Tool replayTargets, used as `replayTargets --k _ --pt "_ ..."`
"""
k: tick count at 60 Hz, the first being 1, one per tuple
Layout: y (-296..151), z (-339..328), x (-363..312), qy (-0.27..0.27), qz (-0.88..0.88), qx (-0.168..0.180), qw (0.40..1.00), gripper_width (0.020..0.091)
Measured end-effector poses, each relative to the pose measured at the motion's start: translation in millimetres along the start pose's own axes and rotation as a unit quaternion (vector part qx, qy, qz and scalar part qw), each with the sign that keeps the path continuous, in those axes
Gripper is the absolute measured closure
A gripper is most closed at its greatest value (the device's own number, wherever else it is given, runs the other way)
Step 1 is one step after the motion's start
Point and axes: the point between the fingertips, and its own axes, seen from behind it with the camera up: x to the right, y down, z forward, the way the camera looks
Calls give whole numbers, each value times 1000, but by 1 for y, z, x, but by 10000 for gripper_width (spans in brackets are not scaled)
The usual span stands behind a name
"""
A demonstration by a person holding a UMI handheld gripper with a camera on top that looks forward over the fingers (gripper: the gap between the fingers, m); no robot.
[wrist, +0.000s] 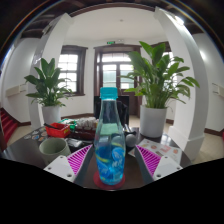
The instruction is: Pour water
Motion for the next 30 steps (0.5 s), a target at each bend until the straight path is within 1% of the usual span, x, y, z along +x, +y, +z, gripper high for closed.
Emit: replayTargets --k 4,7,17,30 --pt "6 -29 0 14 -1 -14 1000 249" --pt "8 -53 -3 22 4 -18 1000 248" --pt "1 -129 -35 29 14 -13 999 248" --pt "-30 -195 -54 59 23 1 998 246"
